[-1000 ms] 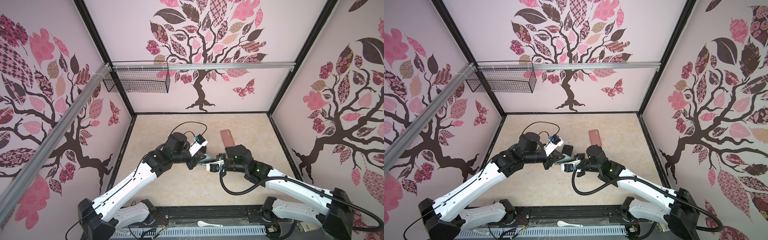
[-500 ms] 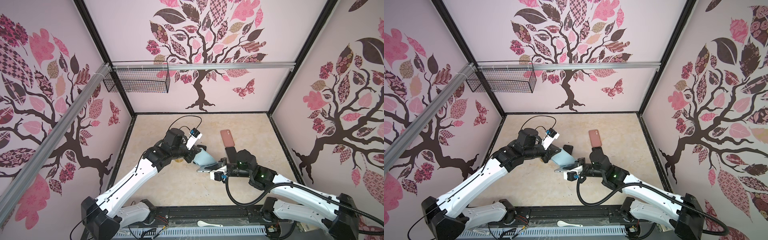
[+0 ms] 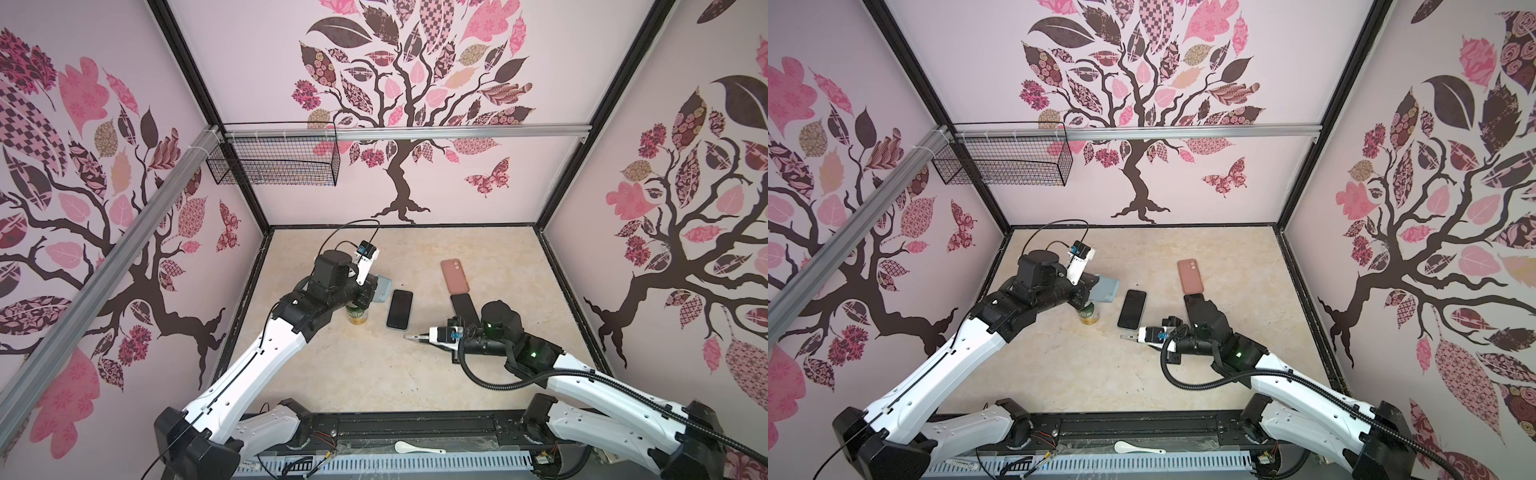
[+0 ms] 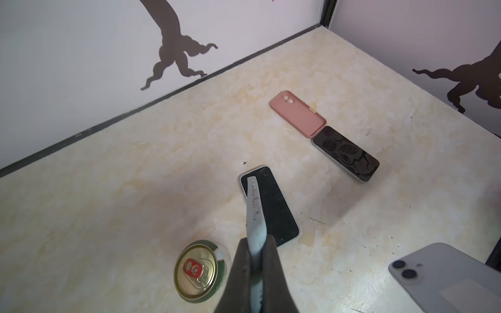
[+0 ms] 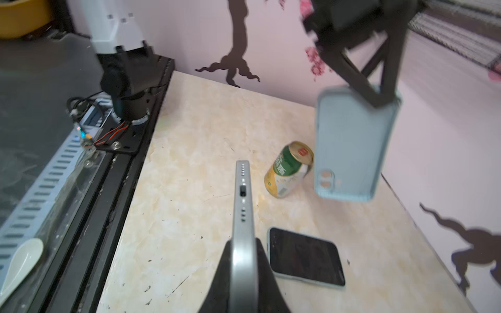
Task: Take the phone out of the phone case
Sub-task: 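Carry the bare phone with the right gripper toward the other phones and lower it, then set the phone flat beside the other phones and open the right gripper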
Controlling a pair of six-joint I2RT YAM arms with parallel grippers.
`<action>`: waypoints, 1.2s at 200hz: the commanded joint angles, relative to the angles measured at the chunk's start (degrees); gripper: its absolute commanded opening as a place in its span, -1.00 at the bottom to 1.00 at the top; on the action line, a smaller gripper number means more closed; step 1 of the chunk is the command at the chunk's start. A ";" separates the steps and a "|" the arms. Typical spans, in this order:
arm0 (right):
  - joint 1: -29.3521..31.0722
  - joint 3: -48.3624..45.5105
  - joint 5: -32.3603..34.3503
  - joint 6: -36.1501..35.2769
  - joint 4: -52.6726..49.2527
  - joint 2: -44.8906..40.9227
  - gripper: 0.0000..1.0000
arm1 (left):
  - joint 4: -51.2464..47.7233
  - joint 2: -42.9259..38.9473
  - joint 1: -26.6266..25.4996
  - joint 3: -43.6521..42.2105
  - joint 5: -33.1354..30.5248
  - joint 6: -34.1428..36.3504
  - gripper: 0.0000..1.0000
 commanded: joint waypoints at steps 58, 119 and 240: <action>-5.65 8.94 15.48 42.94 -6.54 12.66 -1.00 | 6.70 -8.61 12.10 -5.90 12.48 -10.09 -1.00; -17.90 13.85 -0.41 53.26 -11.41 21.28 -1.00 | 12.91 -11.96 14.51 -12.02 19.97 -16.45 -1.00; -28.10 37.03 -11.16 40.02 -33.22 52.74 -1.00 | 10.88 -15.19 14.91 -13.50 20.89 -16.76 -1.00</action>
